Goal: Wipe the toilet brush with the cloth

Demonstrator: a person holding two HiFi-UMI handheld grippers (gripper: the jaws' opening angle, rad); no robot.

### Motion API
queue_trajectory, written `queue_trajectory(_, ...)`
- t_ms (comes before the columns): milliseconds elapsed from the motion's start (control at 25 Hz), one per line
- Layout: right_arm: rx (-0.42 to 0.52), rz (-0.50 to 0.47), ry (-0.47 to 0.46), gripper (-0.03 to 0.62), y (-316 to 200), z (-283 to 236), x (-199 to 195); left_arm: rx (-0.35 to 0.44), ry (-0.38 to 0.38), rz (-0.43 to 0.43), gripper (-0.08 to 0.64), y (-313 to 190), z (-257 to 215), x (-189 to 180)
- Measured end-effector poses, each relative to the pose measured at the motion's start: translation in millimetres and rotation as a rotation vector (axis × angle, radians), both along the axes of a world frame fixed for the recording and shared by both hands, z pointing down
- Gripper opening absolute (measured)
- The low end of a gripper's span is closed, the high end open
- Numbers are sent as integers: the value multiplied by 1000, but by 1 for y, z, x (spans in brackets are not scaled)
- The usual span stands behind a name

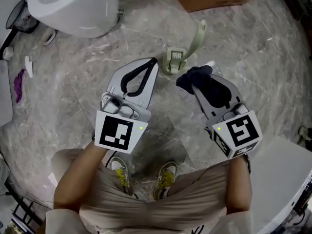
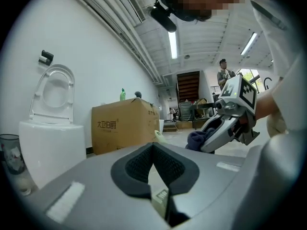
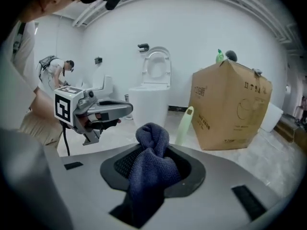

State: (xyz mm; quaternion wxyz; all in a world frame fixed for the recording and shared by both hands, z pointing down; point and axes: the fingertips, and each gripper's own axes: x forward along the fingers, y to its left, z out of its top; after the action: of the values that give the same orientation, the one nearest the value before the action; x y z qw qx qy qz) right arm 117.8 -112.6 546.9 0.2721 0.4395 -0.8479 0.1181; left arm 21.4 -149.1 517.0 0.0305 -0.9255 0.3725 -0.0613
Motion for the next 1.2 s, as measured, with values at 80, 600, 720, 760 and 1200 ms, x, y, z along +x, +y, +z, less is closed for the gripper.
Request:
queue_trajectory(80,-19,32,-10,127,-4,6,15,23,-18,0,2,-5,1,1)
queue_trajectory(600,154,390,92,127,-71,-23,97,-60,161,-41,2,-35,-14,10)
queue_trajectory(720,355,409,53,127,-81,-59,87,-33,134,-36,2,-37,-14,12)
queue_trajectory(760,396,409,29,127,-82,-66,83,-45,137,-41,2,-37,-12,12)
queue_trajectory(1200,774,445,-86,129,-86,-151,45,-106,206,-39,2,-39,-21,3)
